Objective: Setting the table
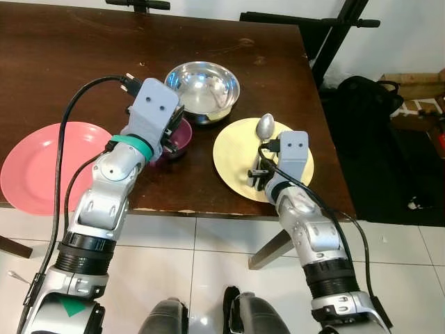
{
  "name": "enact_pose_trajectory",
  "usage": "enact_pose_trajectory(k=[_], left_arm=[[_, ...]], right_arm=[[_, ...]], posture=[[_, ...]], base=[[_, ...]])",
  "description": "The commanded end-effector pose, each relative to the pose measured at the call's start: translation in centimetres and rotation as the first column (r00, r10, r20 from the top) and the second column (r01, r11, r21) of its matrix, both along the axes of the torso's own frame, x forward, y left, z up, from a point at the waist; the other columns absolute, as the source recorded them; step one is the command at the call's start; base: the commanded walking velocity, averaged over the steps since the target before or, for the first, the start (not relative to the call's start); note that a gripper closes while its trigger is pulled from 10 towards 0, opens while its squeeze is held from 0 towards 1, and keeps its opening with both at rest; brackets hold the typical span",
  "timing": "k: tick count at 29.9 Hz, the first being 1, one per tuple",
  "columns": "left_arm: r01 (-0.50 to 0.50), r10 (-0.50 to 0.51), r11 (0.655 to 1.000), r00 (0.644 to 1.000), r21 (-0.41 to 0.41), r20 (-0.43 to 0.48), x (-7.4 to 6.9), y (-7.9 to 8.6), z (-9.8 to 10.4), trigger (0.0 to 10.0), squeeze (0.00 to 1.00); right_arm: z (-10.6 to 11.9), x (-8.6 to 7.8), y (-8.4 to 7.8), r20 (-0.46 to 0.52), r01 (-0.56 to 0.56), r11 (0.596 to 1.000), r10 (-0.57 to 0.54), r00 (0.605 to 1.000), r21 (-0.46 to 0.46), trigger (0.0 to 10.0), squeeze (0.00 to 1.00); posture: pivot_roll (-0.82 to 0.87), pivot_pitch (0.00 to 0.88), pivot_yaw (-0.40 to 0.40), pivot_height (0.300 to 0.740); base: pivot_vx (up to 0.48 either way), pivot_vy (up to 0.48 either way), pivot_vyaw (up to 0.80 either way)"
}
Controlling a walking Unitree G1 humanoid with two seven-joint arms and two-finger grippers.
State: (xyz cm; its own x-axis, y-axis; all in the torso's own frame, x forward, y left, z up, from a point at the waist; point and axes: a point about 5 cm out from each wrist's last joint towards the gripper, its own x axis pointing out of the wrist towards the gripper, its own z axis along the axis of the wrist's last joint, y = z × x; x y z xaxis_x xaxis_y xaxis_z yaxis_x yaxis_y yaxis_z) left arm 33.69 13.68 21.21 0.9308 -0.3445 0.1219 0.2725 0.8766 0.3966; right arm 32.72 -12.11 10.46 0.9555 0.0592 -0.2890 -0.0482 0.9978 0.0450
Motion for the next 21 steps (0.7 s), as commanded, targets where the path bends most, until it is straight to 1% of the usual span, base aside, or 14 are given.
enact_pose_trajectory(k=[1,3,4,6,7,8,9,10,11,13,14,18,19,21], left_arm=[[0.007,-0.006,1.000,1.000,0.007,-0.025,0.0,-0.3,-0.6,10.0,0.00],[0.008,-0.008,1.000,1.000,0.000,-0.029,-0.1,-0.5,-0.8,10.0,0.00],[0.008,-0.008,1.000,1.000,0.000,-0.029,-0.1,-0.5,-0.8,10.0,0.00],[0.008,-0.008,1.000,0.999,-0.003,-0.033,-0.1,-0.7,-1.0,10.0,0.00],[0.008,-0.008,1.000,0.999,-0.003,-0.033,-0.1,-0.7,-1.0,10.0,0.00],[0.007,-0.008,1.000,0.999,-0.004,-0.034,-0.1,-0.7,-1.1,10.0,0.00],[0.007,-0.008,1.000,0.999,-0.004,-0.034,-0.1,-0.7,-1.1,10.0,0.00],[0.007,-0.008,1.000,0.999,-0.005,-0.036,-0.1,-0.7,-1.1,10.0,0.00],[0.007,-0.008,1.000,0.999,-0.005,-0.036,-0.1,-0.7,-1.1,10.0,0.00],[0.009,-0.010,1.000,0.999,-0.006,-0.036,0.0,-0.8,-1.1,10.0,0.00],[0.009,-0.010,1.000,0.999,-0.006,-0.036,0.0,-0.8,-1.1,10.0,0.00],[0.010,-0.011,1.000,0.999,-0.008,-0.033,0.1,-1.0,-1.0,10.0,0.00],[0.010,-0.011,1.000,0.999,-0.008,-0.033,0.1,-1.0,-1.0,10.0,0.00],[0.010,-0.010,1.000,0.999,-0.007,-0.034,0.1,-1.0,-1.1,10.0,0.00]], right_arm=[[-3.3,-1.3,-1.3,-0.150,0.044,0.998,-0.049,0.987,-0.036,0.0,0.00],[-3.0,-1.4,-2.4,-0.118,0.050,0.997,-0.057,0.991,-0.061,0.0,0.00],[-3.0,-1.4,-2.4,-0.118,0.050,0.997,-0.057,0.991,-0.061,0.0,0.00],[-1.5,-1.0,-2.5,-0.011,0.024,0.999,-0.024,1.000,-0.028,0.0,0.00],[-1.5,-1.0,-2.5,-0.011,0.024,0.999,-0.024,1.000,-0.028,0.0,0.00],[-0.4,-0.8,-2.1,0.060,-0.027,0.999,0.029,0.998,-0.025,0.0,0.00],[-0.4,-0.8,-2.1,0.060,-0.027,0.999,0.029,0.998,-0.025,0.0,0.00],[0.6,-0.8,-1.6,0.121,-0.091,0.995,0.094,0.988,-0.031,0.0,0.00],[0.6,-0.8,-1.6,0.121,-0.091,0.995,0.094,0.988,-0.031,0.0,0.00],[1.9,-0.8,-0.7,0.184,-0.191,0.980,0.197,0.963,-0.052,0.0,0.00],[1.9,-0.8,-0.7,0.184,-0.191,0.980,0.197,0.963,-0.052,0.0,0.00],[2.1,-1.6,1.2,0.201,-0.360,0.930,0.367,0.908,-0.071,0.0,0.00],[2.1,-1.6,1.2,0.201,-0.360,0.930,0.367,0.908,-0.071,0.0,0.00],[1.9,-2.0,1.7,0.194,-0.404,0.911,0.413,0.890,-0.086,0.0,0.00]], posture=[[0.13,0.129,-0.026,0.740],[0.12,0.134,-0.029,0.740],[0.12,0.134,-0.029,0.740],[0.12,0.135,-0.028,0.740],[0.12,0.135,-0.028,0.740],[0.12,0.135,-0.028,0.740],[0.12,0.135,-0.028,0.740],[0.12,0.137,-0.023,0.740],[0.12,0.137,-0.023,0.740],[0.11,0.135,-0.019,0.740],[0.11,0.135,-0.019,0.740],[0.11,0.134,-0.016,0.740],[0.11,0.134,-0.016,0.740],[0.11,0.134,-0.015,0.740]], base=[[0.000,0.000,0.00],[0.000,0.000,0.00],[0.000,0.000,0.00],[0.000,0.000,0.00],[0.000,0.000,0.00],[0.000,0.000,0.00],[0.000,0.000,0.00],[0.000,0.000,0.00],[0.000,0.000,0.00],[0.000,0.000,0.00],[0.000,0.000,0.00],[0.000,0.000,0.00],[0.000,0.000,0.00],[0.000,0.000,0.00]])
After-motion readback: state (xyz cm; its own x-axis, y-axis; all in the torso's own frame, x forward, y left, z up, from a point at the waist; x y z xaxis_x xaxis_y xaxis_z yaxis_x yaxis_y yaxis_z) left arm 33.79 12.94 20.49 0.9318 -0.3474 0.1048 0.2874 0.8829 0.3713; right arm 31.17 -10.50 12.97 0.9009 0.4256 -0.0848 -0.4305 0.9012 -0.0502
